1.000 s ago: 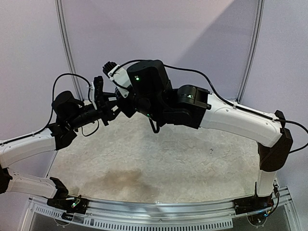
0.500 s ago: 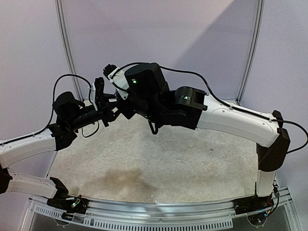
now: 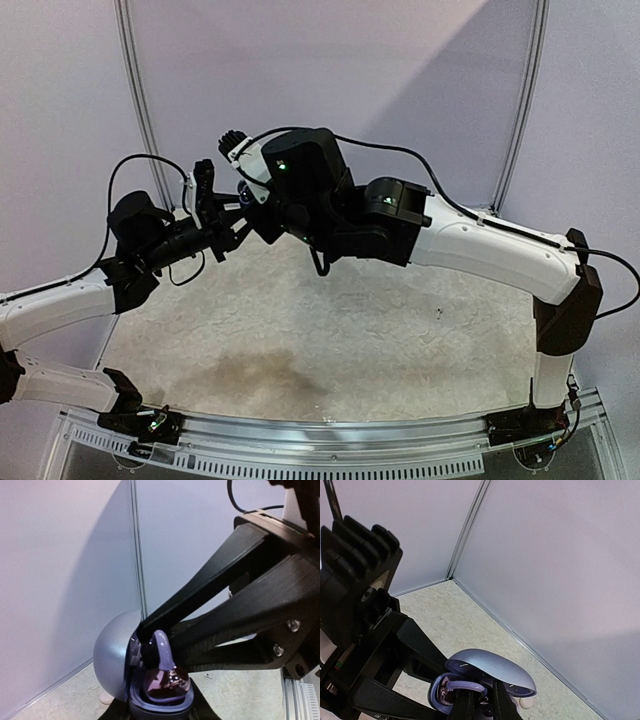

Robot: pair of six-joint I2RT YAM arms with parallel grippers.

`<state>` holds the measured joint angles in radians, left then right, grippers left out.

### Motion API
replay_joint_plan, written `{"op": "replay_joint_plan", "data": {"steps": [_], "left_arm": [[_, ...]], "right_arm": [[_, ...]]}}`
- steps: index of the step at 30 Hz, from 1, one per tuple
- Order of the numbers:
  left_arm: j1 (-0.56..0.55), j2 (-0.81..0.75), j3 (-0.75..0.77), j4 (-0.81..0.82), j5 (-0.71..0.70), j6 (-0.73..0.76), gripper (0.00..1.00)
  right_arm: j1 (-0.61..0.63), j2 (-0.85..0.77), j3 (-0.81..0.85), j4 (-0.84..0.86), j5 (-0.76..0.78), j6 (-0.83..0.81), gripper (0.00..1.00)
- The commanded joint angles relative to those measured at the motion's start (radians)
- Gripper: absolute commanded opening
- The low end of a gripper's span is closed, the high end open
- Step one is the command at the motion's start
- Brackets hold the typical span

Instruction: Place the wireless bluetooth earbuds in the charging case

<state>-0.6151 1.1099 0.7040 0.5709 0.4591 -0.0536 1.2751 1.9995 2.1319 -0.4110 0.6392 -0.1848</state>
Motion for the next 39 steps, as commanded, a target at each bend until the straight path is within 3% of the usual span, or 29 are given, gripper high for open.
{"op": "replay_joint_plan", "data": {"steps": [1, 24, 30, 39], "left_arm": [[-0.016, -0.025, -0.013, 0.046, 0.001, 0.003, 0.00], [-0.017, -0.033, -0.022, 0.083, -0.008, -0.002, 0.00], [-0.015, -0.040, -0.038, 0.122, -0.025, -0.009, 0.00], [-0.014, -0.046, -0.044, 0.119, -0.015, -0.014, 0.00]], "right_arm": [[-0.010, -0.016, -0.015, -0.049, 0.021, 0.000, 0.00], [-0.016, 0.098, 0.030, -0.157, 0.016, -0.060, 0.00], [-0.017, 0.084, 0.025, -0.179, 0.020, -0.057, 0.13], [-0.016, 0.070, 0.025, -0.201, 0.006, -0.061, 0.18]]}}
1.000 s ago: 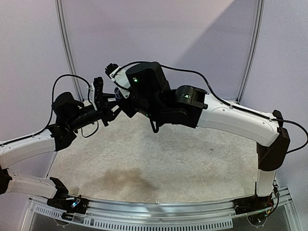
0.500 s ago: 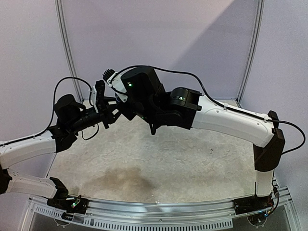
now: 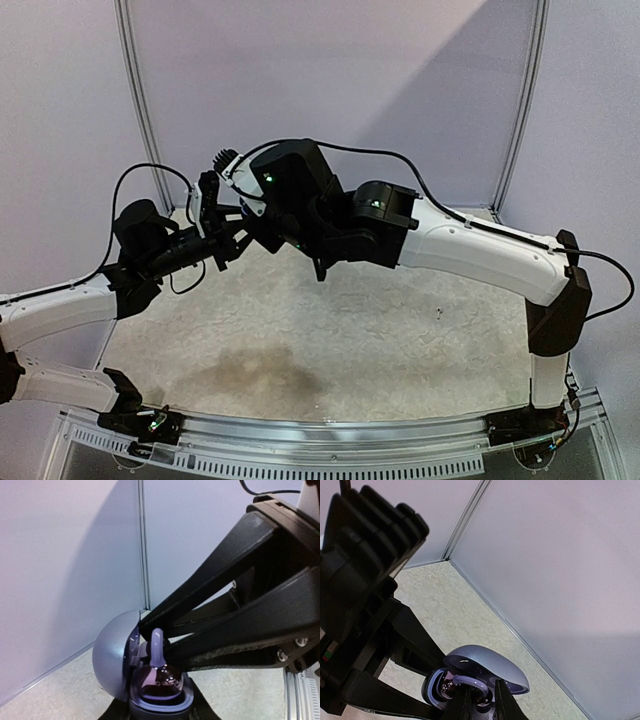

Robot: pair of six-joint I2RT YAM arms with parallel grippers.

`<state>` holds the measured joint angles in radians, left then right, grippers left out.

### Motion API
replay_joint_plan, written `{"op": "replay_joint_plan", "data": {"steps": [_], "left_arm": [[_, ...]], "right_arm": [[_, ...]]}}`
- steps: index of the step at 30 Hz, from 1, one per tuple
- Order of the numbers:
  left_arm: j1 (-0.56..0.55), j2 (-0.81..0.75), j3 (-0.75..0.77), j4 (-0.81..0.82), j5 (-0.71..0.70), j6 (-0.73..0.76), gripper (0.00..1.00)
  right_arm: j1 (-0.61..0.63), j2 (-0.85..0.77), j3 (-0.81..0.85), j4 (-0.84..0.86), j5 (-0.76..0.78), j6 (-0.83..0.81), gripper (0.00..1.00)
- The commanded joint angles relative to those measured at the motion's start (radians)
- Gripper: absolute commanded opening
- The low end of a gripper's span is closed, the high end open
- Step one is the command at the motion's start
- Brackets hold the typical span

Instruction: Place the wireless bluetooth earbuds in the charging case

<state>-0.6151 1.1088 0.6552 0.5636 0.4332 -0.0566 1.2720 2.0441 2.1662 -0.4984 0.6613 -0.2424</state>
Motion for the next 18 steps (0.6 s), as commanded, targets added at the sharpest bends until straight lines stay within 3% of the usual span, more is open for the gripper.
{"op": "replay_joint_plan", "data": {"steps": [1, 18], "left_arm": [[-0.014, -0.044, 0.004, 0.127, 0.015, -0.013, 0.00], [-0.014, -0.042, 0.003, 0.143, 0.044, -0.045, 0.00]], "right_arm": [[-0.014, 0.025, -0.008, -0.120, -0.024, -0.004, 0.19], [-0.017, 0.045, 0.049, -0.183, -0.073, -0.044, 0.25]]}}
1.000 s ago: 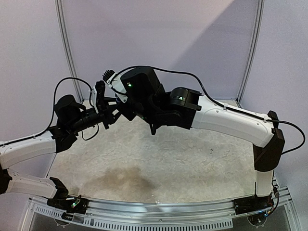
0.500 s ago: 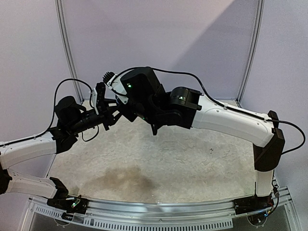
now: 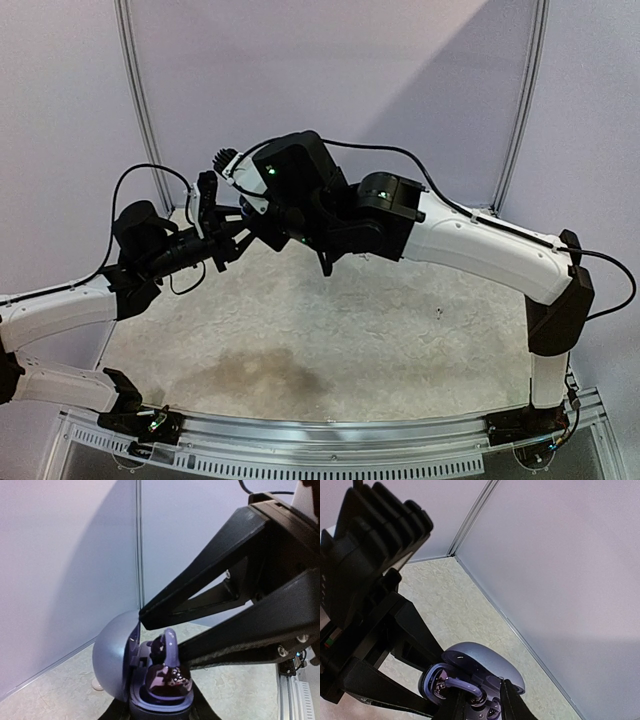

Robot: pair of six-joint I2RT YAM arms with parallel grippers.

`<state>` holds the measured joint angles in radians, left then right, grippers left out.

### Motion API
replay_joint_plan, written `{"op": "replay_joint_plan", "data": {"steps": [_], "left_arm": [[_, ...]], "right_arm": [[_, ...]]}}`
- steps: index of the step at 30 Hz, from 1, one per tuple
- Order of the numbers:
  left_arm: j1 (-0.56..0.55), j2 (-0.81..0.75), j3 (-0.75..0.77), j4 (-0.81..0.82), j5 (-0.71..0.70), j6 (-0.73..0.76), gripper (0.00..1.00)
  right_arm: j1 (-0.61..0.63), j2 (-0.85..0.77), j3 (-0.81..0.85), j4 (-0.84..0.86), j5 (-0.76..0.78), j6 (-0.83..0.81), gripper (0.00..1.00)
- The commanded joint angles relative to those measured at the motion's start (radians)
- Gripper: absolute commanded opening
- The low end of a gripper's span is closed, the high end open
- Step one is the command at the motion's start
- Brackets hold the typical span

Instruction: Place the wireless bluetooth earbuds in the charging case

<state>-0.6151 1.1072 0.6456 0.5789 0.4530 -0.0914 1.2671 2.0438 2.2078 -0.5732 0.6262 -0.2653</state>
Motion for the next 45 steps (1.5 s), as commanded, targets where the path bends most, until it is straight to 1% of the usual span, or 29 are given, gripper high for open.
{"op": "replay_joint_plan", "data": {"steps": [1, 6, 11, 22, 29, 35, 40, 45], "left_arm": [[-0.014, -0.041, 0.011, 0.127, 0.024, -0.012, 0.00], [-0.013, -0.043, 0.008, 0.127, 0.026, -0.027, 0.00], [-0.013, -0.044, 0.005, 0.124, 0.033, -0.053, 0.00], [-0.012, -0.044, 0.002, 0.124, 0.015, -0.070, 0.00], [-0.006, -0.043, -0.003, 0.136, -0.004, -0.113, 0.00], [-0.005, -0.044, -0.009, 0.153, -0.002, -0.120, 0.00], [-0.005, -0.046, -0.014, 0.151, 0.000, -0.120, 0.00], [-0.005, -0.046, -0.014, 0.153, 0.005, -0.115, 0.00]], "right_arm": [[-0.012, 0.044, 0.008, -0.114, -0.045, -0.022, 0.26], [-0.013, 0.051, 0.029, -0.153, -0.064, -0.023, 0.27], [-0.012, 0.073, 0.066, -0.199, -0.059, -0.024, 0.32], [-0.013, 0.075, 0.070, -0.227, -0.066, -0.015, 0.38], [-0.012, 0.069, 0.070, -0.258, -0.090, -0.003, 0.39], [-0.014, 0.063, 0.070, -0.279, -0.096, 0.007, 0.44], [-0.013, 0.058, 0.072, -0.274, -0.102, 0.010, 0.46], [-0.013, 0.055, 0.072, -0.275, -0.103, 0.014, 0.51]]}}
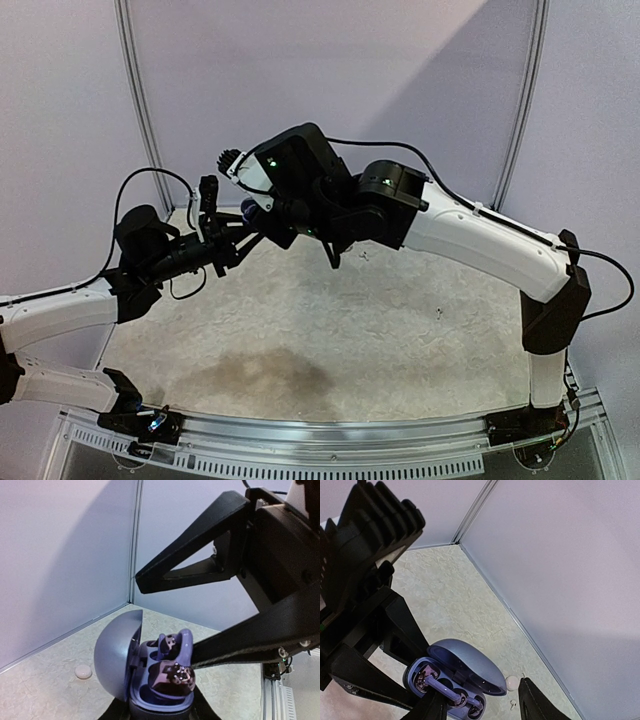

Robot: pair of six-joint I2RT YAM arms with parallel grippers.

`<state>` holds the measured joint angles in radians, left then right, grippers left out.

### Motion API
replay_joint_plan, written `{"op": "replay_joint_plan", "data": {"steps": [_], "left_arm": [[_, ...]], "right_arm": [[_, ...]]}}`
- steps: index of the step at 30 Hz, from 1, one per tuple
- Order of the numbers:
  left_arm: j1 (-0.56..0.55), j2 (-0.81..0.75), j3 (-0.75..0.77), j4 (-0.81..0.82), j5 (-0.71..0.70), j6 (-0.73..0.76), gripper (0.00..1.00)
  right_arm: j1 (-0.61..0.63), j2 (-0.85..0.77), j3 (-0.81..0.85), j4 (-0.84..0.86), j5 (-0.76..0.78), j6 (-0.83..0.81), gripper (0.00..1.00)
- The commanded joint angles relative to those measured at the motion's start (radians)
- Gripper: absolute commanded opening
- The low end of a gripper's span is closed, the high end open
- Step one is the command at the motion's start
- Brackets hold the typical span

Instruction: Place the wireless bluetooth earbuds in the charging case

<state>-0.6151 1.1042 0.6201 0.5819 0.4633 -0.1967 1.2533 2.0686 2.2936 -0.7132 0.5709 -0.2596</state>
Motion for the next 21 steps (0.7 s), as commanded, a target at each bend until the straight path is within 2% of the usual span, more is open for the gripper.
{"op": "replay_joint_plan", "data": {"steps": [1, 9, 16, 21], "left_arm": [[-0.005, -0.043, 0.012, 0.150, -0.003, -0.010, 0.00], [-0.005, -0.045, 0.011, 0.144, 0.004, 0.009, 0.00], [-0.005, -0.042, 0.012, 0.136, 0.021, 0.026, 0.00], [-0.005, -0.040, 0.013, 0.130, 0.020, 0.030, 0.00]], "right_arm": [[0.000, 0.030, -0.014, -0.133, -0.046, 0.007, 0.51], [0.001, 0.023, -0.013, -0.157, -0.070, 0.020, 0.57], [0.001, 0.016, -0.013, -0.153, -0.110, 0.028, 0.39], [0.002, 0.012, -0.013, -0.155, -0.139, 0.037, 0.31]]}}
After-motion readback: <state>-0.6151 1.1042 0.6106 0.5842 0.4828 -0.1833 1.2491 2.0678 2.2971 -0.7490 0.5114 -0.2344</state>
